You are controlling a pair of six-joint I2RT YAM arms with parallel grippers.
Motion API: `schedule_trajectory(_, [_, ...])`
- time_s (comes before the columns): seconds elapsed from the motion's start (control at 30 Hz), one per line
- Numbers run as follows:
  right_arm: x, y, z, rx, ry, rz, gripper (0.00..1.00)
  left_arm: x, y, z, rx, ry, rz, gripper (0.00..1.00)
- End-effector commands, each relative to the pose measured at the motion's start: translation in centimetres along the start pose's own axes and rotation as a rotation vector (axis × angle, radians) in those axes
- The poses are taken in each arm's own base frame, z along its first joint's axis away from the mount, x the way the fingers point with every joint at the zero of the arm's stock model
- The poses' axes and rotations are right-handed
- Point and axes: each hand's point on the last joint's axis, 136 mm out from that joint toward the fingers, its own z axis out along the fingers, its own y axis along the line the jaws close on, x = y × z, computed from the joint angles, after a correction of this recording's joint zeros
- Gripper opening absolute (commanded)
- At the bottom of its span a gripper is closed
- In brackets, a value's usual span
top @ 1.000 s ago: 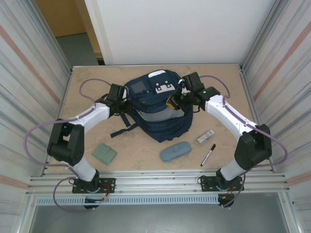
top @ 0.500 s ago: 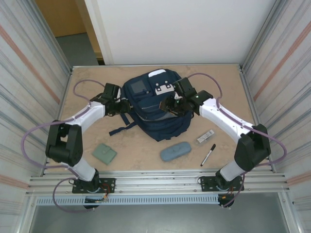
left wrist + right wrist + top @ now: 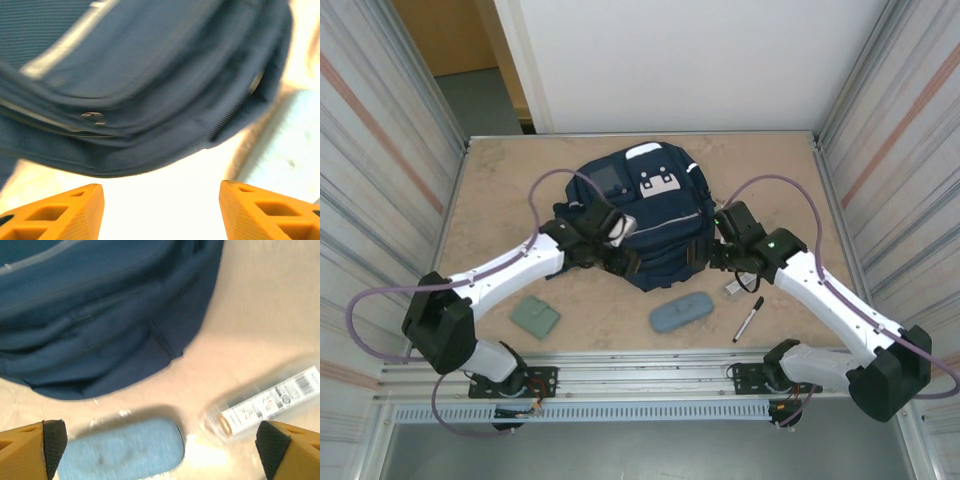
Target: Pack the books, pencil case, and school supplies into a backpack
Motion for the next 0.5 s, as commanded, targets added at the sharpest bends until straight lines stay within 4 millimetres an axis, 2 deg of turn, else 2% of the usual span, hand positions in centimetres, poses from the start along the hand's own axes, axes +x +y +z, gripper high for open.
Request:
schedule_trajectory(0.0, [3.2, -1.9, 0.4, -0.051, 0.195, 0.138, 0.99, -0.3, -3.1, -0.4, 0.012, -0.016, 0.202, 0.63])
schedule_trajectory(0.1, [4.5, -2.3, 0.8, -0.181, 0.309, 0.333, 0.99, 1.2, -8.0, 1.5, 0.156, 0.012, 0.352, 0.65])
schedule_trajectory(0.2, [4.1, -4.6, 0.6, -0.121, 0.284, 0.373, 0.99, 3.5, -12.8, 4.1, 0.264, 0.039, 0.475, 0.72])
schedule_trajectory(0.3, [3.5, -5.1, 0.3, -0.103, 0.251, 0.37, 0.99, 5.1, -13.7, 6.7, 0.173, 0.105, 0.55, 0.79])
schedule_trajectory(0.33, [3.4, -4.9, 0.3, -0.112, 0.246, 0.372, 0.99, 5.1, -13.4, 7.5, 0.125, 0.115, 0.554, 0.98])
schedule_trajectory(0.47, [3.2, -4.5, 0.8, -0.138, 0.245, 0.394, 0.99, 4.4, -13.1, 9.3, 0.063, 0.113, 0.508, 0.99])
